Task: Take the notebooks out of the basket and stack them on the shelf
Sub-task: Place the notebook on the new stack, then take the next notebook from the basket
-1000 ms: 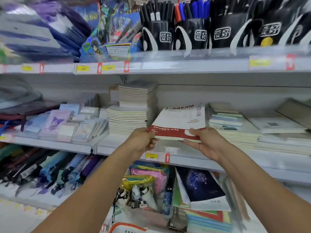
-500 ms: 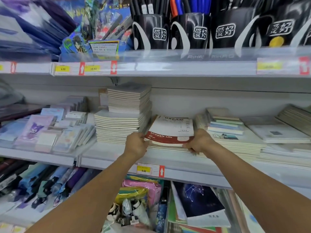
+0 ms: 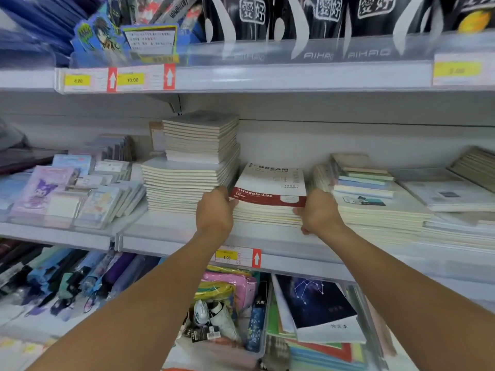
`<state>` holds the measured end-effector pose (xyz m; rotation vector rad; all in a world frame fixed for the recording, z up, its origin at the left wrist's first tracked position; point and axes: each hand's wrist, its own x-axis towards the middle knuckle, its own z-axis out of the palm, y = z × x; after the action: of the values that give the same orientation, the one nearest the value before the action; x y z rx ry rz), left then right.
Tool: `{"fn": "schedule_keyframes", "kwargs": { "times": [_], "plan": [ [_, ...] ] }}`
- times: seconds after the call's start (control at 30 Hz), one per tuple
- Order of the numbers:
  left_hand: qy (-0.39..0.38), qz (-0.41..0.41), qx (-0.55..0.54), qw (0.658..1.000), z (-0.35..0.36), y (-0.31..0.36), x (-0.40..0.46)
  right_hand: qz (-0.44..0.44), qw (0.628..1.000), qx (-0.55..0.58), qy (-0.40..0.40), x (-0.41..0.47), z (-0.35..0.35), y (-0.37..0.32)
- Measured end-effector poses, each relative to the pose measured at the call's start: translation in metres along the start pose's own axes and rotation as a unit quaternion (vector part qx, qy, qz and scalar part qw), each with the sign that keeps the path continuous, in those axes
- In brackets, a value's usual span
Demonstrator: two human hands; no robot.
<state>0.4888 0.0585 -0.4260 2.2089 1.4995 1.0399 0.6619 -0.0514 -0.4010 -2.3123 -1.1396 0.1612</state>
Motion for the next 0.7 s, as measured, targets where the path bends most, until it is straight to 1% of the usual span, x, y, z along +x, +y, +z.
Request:
{"fn": "schedule_keyframes", "kwargs": {
  "times": [0.03,0.1,0.13,0.17,0.2,0.23,0.27,0.3,0.33,0.37,0.4,0.43,0.47,0.5,0.53,0.57,0.6,0.63,0.7],
  "plan": [
    [-0.003,0.009,-0.002,1.000,-0.002,-0.002,-0.002,-0.022,0.999,-0.016,0.030,-0.006,0.001,0.000],
    [0.019,0.042,-0.024,0.999,-0.009,-0.007,-0.015,-0.090,0.985,-0.011,0.144,-0.030,0.004,0.002],
    [0.050,0.062,-0.054,0.995,-0.014,-0.012,-0.029,-0.133,0.969,0.034,0.206,-0.050,0.011,0.005],
    [0.091,0.079,-0.101,0.988,-0.019,-0.018,-0.050,-0.175,0.945,0.109,0.255,-0.077,0.021,0.007],
    [0.133,0.092,-0.154,0.975,-0.023,-0.027,-0.074,-0.201,0.918,0.203,0.275,-0.107,0.035,0.009],
    [0.171,0.094,-0.199,0.960,-0.025,-0.038,-0.100,-0.208,0.896,0.282,0.271,-0.132,0.057,0.016],
    [0.195,0.079,-0.227,0.951,-0.024,-0.052,-0.126,-0.205,0.891,0.324,0.244,-0.155,0.084,0.026],
    [0.202,0.047,-0.241,0.948,-0.017,-0.071,-0.154,-0.190,0.906,0.330,0.185,-0.175,0.121,0.041],
    [0.190,-0.001,-0.243,0.951,-0.005,-0.094,-0.185,-0.161,0.931,0.314,0.098,-0.195,0.161,0.059],
    [0.156,-0.057,-0.230,0.959,0.011,-0.124,-0.219,-0.116,0.956,0.269,-0.012,-0.214,0.202,0.082],
    [0.095,-0.124,-0.209,0.965,0.027,-0.152,-0.258,-0.068,0.968,0.207,-0.123,-0.235,0.245,0.111],
    [0.018,-0.196,-0.193,0.961,0.043,-0.180,-0.294,-0.016,0.965,0.157,-0.210,-0.256,0.278,0.137],
    [-0.074,-0.274,-0.174,0.943,0.058,-0.204,-0.327,0.046,0.952,0.125,-0.276,-0.276,0.302,0.162],
    [-0.169,-0.352,-0.150,0.909,0.070,-0.224,-0.358,0.119,0.933,0.103,-0.323,-0.293,0.321,0.184],
    [-0.252,-0.427,-0.124,0.859,0.075,-0.234,-0.382,0.199,0.907,0.093,-0.360,-0.308,0.328,0.197],
    [-0.309,-0.474,-0.111,0.817,0.082,-0.245,-0.401,0.267,0.876,0.099,-0.389,-0.317,0.330,0.205],
    [-0.341,-0.499,-0.111,0.789,0.085,-0.250,-0.413,0.321,0.849,0.105,-0.407,-0.324,0.331,0.211],
    [-0.357,-0.502,-0.122,0.778,0.088,-0.256,-0.421,0.353,0.830,0.113,-0.418,-0.329,0.332,0.214],
    [-0.362,-0.505,-0.120,0.775,0.089,-0.266,-0.429,0.365,0.820,0.125,-0.422,-0.329,0.332,0.213]
  ]
}}
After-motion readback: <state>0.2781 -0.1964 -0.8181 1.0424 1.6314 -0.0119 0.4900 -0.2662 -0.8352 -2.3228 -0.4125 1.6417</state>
